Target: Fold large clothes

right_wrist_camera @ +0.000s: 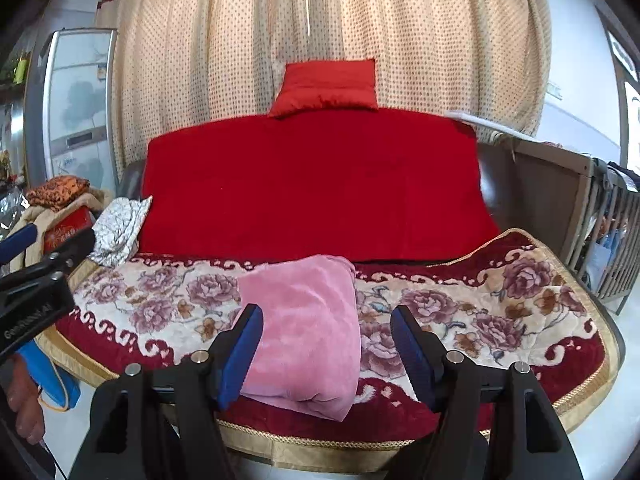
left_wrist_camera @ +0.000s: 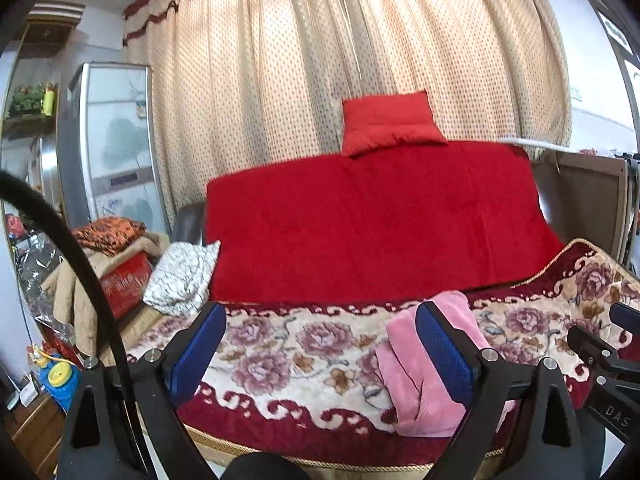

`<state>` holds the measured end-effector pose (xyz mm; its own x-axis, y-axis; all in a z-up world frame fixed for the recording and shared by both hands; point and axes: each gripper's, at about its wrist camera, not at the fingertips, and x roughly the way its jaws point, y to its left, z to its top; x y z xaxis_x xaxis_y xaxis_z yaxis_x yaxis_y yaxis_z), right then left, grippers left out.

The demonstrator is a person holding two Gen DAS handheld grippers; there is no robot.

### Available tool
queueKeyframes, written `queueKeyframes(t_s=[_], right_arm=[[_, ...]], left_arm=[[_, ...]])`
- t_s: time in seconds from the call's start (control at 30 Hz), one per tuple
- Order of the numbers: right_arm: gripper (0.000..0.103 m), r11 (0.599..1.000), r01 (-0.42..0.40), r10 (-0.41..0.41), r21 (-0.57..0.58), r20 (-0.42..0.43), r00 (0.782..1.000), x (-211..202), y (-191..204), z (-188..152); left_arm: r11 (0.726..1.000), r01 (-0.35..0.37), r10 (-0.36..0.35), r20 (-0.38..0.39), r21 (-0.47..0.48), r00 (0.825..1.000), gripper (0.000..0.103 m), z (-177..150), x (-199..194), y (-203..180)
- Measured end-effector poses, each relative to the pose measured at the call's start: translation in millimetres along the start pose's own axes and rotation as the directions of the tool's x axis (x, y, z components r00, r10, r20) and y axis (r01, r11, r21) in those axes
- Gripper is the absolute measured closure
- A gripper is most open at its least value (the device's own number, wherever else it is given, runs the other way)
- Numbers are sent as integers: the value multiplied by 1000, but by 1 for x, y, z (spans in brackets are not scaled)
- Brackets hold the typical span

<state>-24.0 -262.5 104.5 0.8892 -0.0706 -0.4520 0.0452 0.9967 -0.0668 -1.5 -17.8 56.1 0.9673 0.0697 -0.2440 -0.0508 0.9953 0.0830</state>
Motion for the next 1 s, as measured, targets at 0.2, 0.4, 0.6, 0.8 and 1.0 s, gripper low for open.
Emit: queueKeyframes(t_s=[0.2,0.4,0.6,0.8,1.0], right_arm=[[33,997,75,-75,-28,10,997,-12,10,1],[33,989,135,-131,-60,65,989,-27,16,4],[33,987,152,-145,-57,111,983,-41,14,7],[32,985,158,-148,-62,145,978,-52,16,9],[32,984,163,-150,-68,165,975,-62,19,12]], left_arm=[[1000,14,-14,25,1,1000,7,3,-14,2],[1000,19,-20,45,23,999,7,4,-22,-5],[999,30,-32,48,28,998,7,5,-27,-10],[999,35,-36,62,15,997,7,8,-35,-7],[999,35,-36,86,13,996,7,12,-43,-5]])
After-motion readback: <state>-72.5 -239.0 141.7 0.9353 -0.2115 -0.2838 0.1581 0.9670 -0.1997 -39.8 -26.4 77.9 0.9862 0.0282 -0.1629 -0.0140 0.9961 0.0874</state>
